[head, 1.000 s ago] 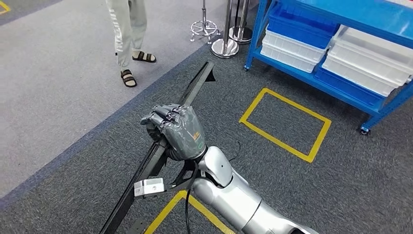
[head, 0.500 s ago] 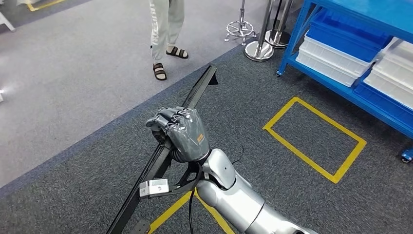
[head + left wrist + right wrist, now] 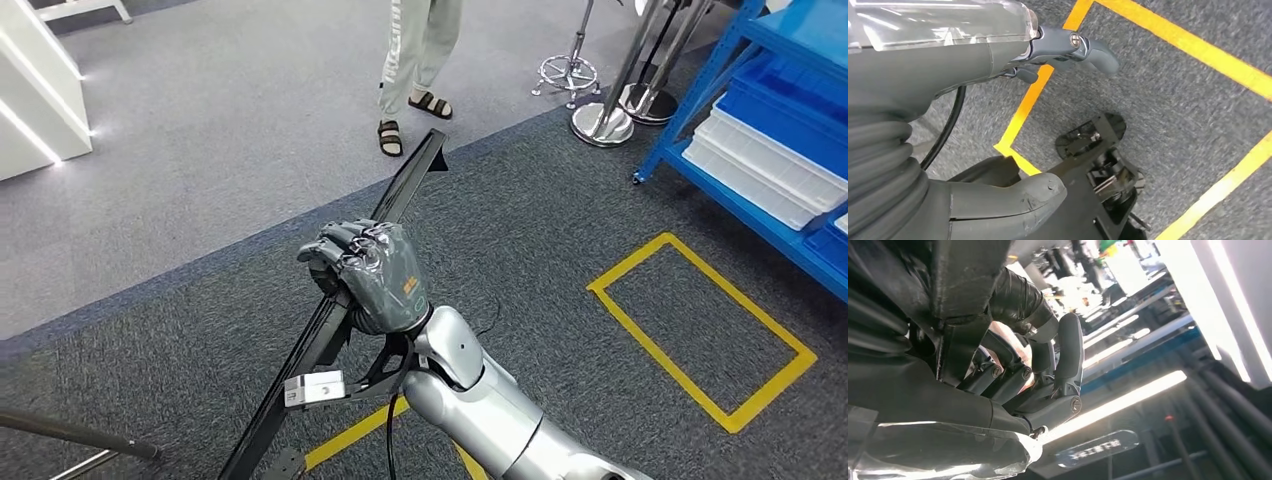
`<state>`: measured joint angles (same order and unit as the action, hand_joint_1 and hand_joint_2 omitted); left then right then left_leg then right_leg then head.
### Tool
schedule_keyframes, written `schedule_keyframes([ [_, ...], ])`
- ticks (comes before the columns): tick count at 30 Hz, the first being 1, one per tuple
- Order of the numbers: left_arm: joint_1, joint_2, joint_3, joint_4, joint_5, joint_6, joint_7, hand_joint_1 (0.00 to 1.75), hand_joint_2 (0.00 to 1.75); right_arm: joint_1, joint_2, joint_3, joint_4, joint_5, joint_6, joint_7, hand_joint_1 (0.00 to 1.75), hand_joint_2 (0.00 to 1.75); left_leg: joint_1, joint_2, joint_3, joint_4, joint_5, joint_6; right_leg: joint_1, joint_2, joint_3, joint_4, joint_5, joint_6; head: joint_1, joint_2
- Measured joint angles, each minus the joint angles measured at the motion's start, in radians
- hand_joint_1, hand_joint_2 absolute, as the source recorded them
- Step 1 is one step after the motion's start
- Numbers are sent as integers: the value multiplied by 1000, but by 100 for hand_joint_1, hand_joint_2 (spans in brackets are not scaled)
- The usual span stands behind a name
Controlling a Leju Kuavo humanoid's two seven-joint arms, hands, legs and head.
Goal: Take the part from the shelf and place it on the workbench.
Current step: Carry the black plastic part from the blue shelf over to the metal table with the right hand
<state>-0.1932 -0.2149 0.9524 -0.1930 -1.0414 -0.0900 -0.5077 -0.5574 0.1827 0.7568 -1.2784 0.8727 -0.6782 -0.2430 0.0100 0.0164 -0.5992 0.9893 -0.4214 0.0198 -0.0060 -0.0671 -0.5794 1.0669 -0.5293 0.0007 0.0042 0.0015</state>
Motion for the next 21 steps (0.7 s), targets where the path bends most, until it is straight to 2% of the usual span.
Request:
schedule_keyframes([
  [2,-2,0,0,0,0,0,-1,0,175,2,-2,0,-1,0,0,0,175,175,3,-20,1,-4,4,7,-2,48,-54,118,-65,2,0,0],
  [3,-2,0,0,0,0,0,-1,0,175,4,-5,0,0,0,0,0,175,175,2,-31,0,-3,3,8,-2,59,-87,184,-90,2,0,0],
  [4,-1,0,0,0,0,0,-1,0,175,6,-8,0,1,0,0,1,175,175,2,-44,0,-1,3,8,-2,63,-111,228,-99,3,0,0],
  [5,1,0,0,0,0,0,-1,0,175,8,-11,0,1,0,0,1,175,175,2,-58,-1,1,2,8,-3,65,-119,237,-88,3,0,0],
  [6,2,0,0,0,0,0,-1,0,175,9,-13,0,2,0,0,2,175,175,2,-72,-1,5,1,6,-4,68,-107,203,-57,3,0,0],
  [7,3,-1,0,0,-1,0,-1,0,175,9,-13,0,2,0,0,2,175,175,3,-86,-2,9,-1,3,-7,77,-81,140,-16,2,0,0],
  [8,3,-1,0,0,-1,0,-1,0,175,9,-14,0,2,0,-1,3,175,175,4,-99,-4,14,-4,-1,-12,104,-52,76,14,0,0,0],
  [9,3,-2,0,0,-2,0,-1,0,175,10,-14,0,1,0,-1,4,175,175,4,-111,-10,22,-6,-5,-15,130,-31,23,35,0,0,0],
  [11,4,-2,0,0,-3,1,-1,0,175,14,-17,0,2,0,-2,7,175,175,8,-131,-22,30,-7,-18,-16,163,-19,-14,41,-4,0,0],
  [13,8,-2,0,0,-4,3,-1,0,175,16,-18,0,1,1,-2,10,175,175,13,-146,-29,29,-4,-31,-12,143,-19,-18,45,-13,0,0],
  [14,10,-2,0,0,-4,3,-1,0,175,17,-18,0,0,1,-3,10,175,175,12,-132,-33,35,-8,-36,-12,131,-15,-22,47,-20,0,0],
  [15,11,-2,-1,0,-5,4,-1,0,175,17,-18,0,-1,2,-4,11,175,175,11,-107,-44,58,-21,-40,-13,117,-11,-26,48,-26,0,0],
  [17,10,-3,-2,0,-10,9,1,0,175,20,-19,0,-3,8,-6,12,175,175,8,-45,-94,165,-74,-47,-11,87,-4,-32,47,-36,0,0],
  [19,10,-4,-5,0,-14,15,9,0,175,31,-24,0,-5,17,-8,14,175,175,9,-24,-158,293,-122,-50,-6,56,-1,-32,44,-42,0,0],
  [20,12,-4,-7,0,-15,18,16,0,175,39,-27,0,-7,25,-9,14,175,175,10,-21,-172,319,-124,-50,-4,42,0,-32,42,-43,0,0],
  [21,14,-4,-8,0,-16,20,23,0,175,49,-30,-2,-11,33,-10,15,175,175,10,-19,-164,305,-107,-48,-2,30,2,-32,39,-43,0,0],
])
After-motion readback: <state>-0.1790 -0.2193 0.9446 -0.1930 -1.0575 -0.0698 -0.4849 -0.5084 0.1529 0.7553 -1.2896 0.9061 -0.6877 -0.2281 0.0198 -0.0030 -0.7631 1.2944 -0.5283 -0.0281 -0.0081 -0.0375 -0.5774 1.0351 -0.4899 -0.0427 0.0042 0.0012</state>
